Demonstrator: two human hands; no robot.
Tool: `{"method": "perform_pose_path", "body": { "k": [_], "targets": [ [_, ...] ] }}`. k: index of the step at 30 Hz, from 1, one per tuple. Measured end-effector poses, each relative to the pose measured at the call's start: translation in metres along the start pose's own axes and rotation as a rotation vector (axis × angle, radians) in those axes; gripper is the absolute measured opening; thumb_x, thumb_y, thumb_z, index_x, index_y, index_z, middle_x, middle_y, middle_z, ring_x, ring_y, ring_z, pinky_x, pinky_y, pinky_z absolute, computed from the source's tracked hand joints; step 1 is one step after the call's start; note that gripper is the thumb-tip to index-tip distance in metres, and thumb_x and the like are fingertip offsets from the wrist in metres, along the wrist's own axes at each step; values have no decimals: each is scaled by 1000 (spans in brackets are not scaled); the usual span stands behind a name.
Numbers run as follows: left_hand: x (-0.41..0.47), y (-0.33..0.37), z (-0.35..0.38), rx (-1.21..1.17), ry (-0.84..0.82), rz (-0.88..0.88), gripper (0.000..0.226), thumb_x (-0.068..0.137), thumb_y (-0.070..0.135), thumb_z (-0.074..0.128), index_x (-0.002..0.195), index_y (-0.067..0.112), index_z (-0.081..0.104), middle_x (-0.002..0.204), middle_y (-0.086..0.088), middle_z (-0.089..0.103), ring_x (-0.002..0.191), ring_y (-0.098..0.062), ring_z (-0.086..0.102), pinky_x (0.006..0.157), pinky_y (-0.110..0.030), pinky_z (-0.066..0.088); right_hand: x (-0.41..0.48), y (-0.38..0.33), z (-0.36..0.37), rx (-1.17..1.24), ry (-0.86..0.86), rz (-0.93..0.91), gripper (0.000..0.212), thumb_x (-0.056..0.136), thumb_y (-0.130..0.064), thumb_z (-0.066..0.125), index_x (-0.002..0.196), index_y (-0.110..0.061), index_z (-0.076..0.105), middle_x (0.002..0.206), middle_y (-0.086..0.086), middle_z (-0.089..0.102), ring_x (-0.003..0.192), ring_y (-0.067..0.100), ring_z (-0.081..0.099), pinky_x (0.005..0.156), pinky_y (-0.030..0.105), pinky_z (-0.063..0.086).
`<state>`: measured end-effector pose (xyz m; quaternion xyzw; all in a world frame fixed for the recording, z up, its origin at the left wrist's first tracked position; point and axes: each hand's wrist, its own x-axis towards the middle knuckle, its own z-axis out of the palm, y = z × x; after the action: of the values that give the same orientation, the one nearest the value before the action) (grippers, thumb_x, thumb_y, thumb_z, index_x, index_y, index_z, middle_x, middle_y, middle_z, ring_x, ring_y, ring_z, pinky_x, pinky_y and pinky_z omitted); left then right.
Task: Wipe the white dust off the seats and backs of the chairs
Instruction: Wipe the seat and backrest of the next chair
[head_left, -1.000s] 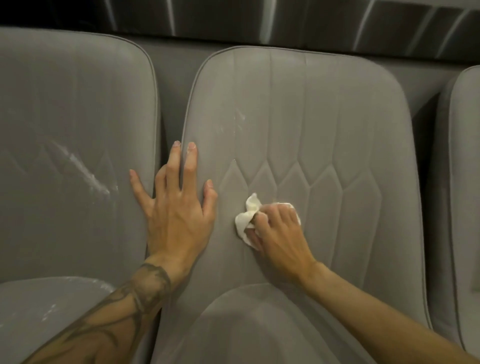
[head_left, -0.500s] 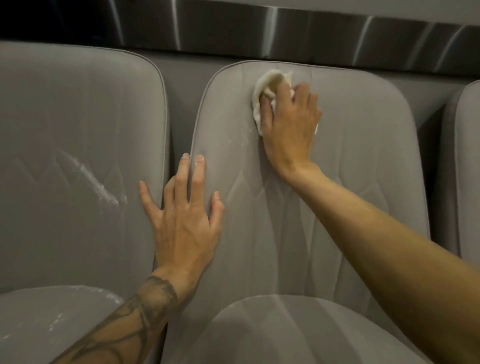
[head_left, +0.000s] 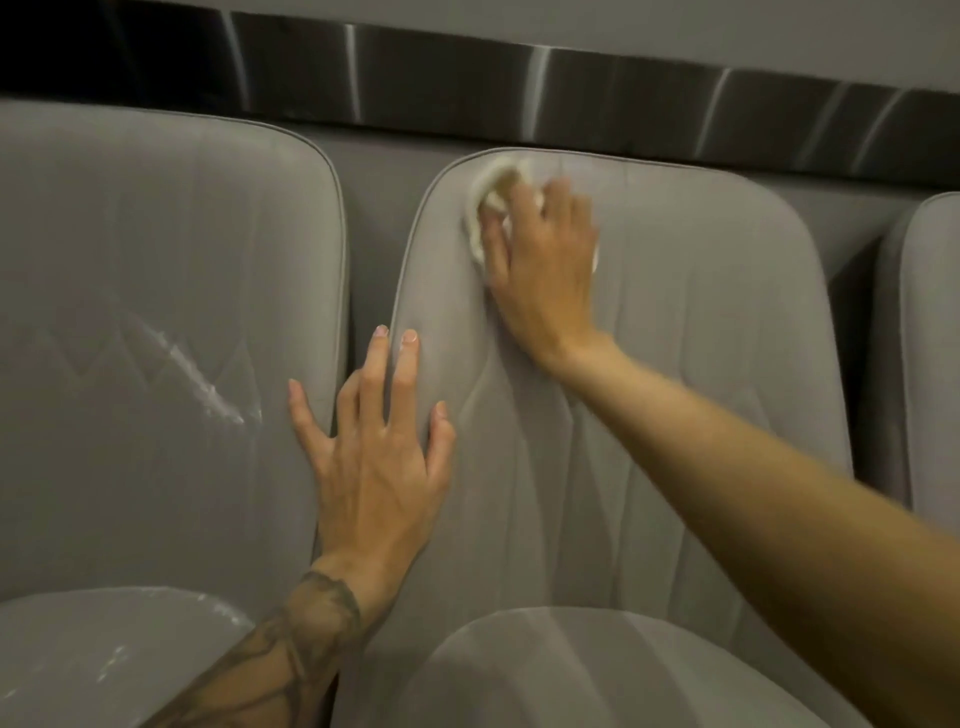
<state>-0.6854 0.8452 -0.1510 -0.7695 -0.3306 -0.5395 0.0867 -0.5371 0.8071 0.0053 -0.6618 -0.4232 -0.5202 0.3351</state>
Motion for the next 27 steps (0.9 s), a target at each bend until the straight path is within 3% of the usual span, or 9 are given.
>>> {"method": "perform_pose_path", "body": {
  "k": [4,5,10,14,18,23,25,27],
  "targets": [
    [-1,2,-1,2,-15,2,69,102,42,42,165,25,21,169,-2,26,140,-22,47,122,-71,10,-59,5,-16,73,-129,-317,33,102,-34,49,108,-6,65,102,17,58,92,37,54,80,47,42],
    [0,1,-1,4,-11,1,68,102,42,42,165,25,21,169,-2,26,140,-21,47,122,-71,10,-41,9,-15,47,-96,-316,33,102,-35,47,109,-8,65,104,17,58,93,37,54,80,46,43],
    [-1,-2,1,-5,-1,2,68,102,42,42,164,26,21,169,0,26,139,-20,47,123,-69,8,35,0,5,-30,2,30,40,103,-42,39,125,-17,61,116,11,56,104,30,53,83,46,45],
    [1,-3,2,-6,2,6,66,101,42,42,163,25,25,169,1,26,139,-20,48,122,-69,10,-72,-14,2,216,-43,-146,29,102,-30,49,111,-6,63,101,15,55,89,32,50,79,45,42],
    [2,-5,0,1,1,27,63,100,38,44,160,25,31,169,0,28,135,-20,51,121,-66,15,-115,9,-4,197,-143,-344,25,101,-27,52,93,-5,60,95,15,57,81,33,51,75,47,43],
    [7,-23,-7,-11,-32,100,60,103,41,37,162,29,29,168,3,29,129,-15,50,117,-59,19,-53,4,4,97,2,-36,33,104,-36,44,114,-9,62,101,13,54,87,31,50,77,44,41],
    [6,-29,-9,-2,-45,136,61,104,41,33,163,31,25,169,4,26,129,-14,49,116,-57,19,-91,-1,5,172,-8,-52,35,106,-32,40,112,-5,62,100,16,54,86,33,50,79,47,41],
    [5,-30,-9,-15,-50,145,62,104,41,33,164,31,23,170,4,24,131,-14,49,117,-57,18,-155,-2,0,261,-134,-214,36,106,-27,38,106,0,62,100,18,55,86,35,49,81,51,41]
  ]
}}
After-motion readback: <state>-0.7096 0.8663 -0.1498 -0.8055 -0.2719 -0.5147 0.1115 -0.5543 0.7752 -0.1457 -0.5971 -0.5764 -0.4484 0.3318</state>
